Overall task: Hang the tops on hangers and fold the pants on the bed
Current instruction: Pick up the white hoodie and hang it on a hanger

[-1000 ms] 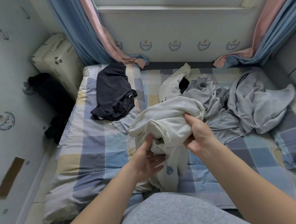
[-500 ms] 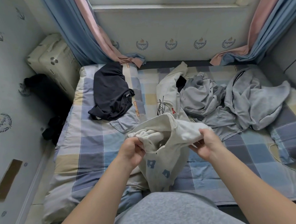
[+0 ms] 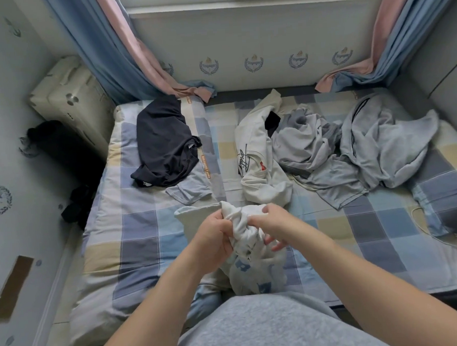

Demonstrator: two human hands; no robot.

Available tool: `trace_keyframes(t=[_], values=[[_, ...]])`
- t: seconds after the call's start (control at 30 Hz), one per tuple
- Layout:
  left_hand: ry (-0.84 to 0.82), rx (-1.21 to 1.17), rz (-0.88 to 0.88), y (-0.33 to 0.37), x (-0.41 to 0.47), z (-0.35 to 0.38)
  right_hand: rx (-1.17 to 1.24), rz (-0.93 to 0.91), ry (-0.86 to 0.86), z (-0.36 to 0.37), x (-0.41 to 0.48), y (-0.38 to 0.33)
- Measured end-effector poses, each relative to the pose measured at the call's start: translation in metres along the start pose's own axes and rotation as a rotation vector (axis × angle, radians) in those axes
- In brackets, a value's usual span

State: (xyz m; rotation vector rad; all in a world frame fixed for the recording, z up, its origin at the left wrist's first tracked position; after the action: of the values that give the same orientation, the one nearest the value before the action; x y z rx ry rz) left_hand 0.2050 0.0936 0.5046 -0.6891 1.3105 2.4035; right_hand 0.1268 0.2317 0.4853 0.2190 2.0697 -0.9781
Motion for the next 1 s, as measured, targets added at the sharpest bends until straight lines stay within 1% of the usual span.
trace_keyframes(t=[0.07, 0.13, 0.17, 0.2, 0.23, 0.3, 0.37, 0.4, 0.43, 0.47, 0.5, 0.57, 0.6, 0.67, 0.73, 0.8, 0.87, 0.9, 1.0], values=[[-0.034, 0.018, -0.011, 0.001, -0.004, 0.005, -0.223, 0.062, -0.053, 0.008, 0.008, 0.005], [-0.026, 0.058, -0.015, 0.002, -0.007, 0.005, -0.415, 0.098, -0.085, 0.014, 0.014, 0.017], [0.001, 0.069, -0.015, 0.002, -0.008, 0.003, -0.447, 0.098, -0.082, 0.015, 0.018, 0.025], [0.042, 0.068, -0.013, 0.002, -0.008, 0.001, -0.411, 0.105, -0.06, 0.016, 0.024, 0.033], [0.099, 0.051, -0.006, 0.002, -0.006, -0.003, -0.249, 0.14, -0.042, 0.017, 0.026, 0.041], [0.25, -0.076, 0.006, 0.001, -0.001, -0.016, 0.306, 0.212, -0.032, 0.015, 0.03, 0.054], [0.4, -0.314, 0.0, -0.003, 0.006, -0.037, 0.858, 0.215, -0.074, 0.003, 0.038, 0.058], [0.451, -0.424, -0.004, -0.006, 0.009, -0.048, 1.063, 0.213, -0.087, -0.005, 0.039, 0.058], [0.495, -0.503, -0.014, -0.01, 0.011, -0.058, 1.197, 0.197, -0.085, -0.013, 0.042, 0.059], [0.524, -0.55, -0.033, -0.016, 0.013, -0.067, 1.259, 0.186, -0.077, -0.019, 0.043, 0.061], [0.54, -0.583, -0.064, -0.022, 0.014, -0.073, 1.26, 0.192, -0.062, -0.021, 0.043, 0.065], [0.509, -0.6, -0.167, -0.037, 0.018, -0.076, 1.248, 0.245, -0.038, -0.017, 0.041, 0.078], [0.459, -0.563, -0.234, -0.044, 0.019, -0.073, 1.258, 0.29, -0.025, -0.011, 0.04, 0.087], [0.35, -0.416, -0.34, -0.055, 0.02, -0.066, 1.264, 0.367, -0.005, -0.002, 0.038, 0.104], [0.271, -0.275, -0.411, -0.066, 0.022, -0.062, 1.253, 0.418, -0.018, 0.001, 0.036, 0.114], [0.253, -0.147, -0.47, -0.075, 0.023, -0.063, 1.262, 0.452, -0.062, -0.002, 0.037, 0.118], [0.293, -0.069, -0.479, -0.078, 0.024, -0.067, 1.31, 0.468, -0.09, -0.006, 0.038, 0.12], [0.321, -0.083, -0.461, -0.079, 0.025, -0.069, 1.338, 0.463, -0.093, -0.01, 0.038, 0.121], [0.41, -0.293, -0.326, -0.076, 0.031, -0.08, 1.398, 0.417, -0.044, -0.022, 0.037, 0.131]])
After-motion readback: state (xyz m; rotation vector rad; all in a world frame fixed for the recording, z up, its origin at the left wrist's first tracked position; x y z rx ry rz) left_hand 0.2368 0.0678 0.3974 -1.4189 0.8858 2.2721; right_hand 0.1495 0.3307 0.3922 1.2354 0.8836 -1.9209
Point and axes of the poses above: each hand's wrist, its own x-axis towards the middle knuckle, its own z-axis out of the palm, y = z × x, the point moved 4 cm from there along x, towards the middle knuckle, and after that the axes turned 3 degrees about x, right-handed, at the moved point
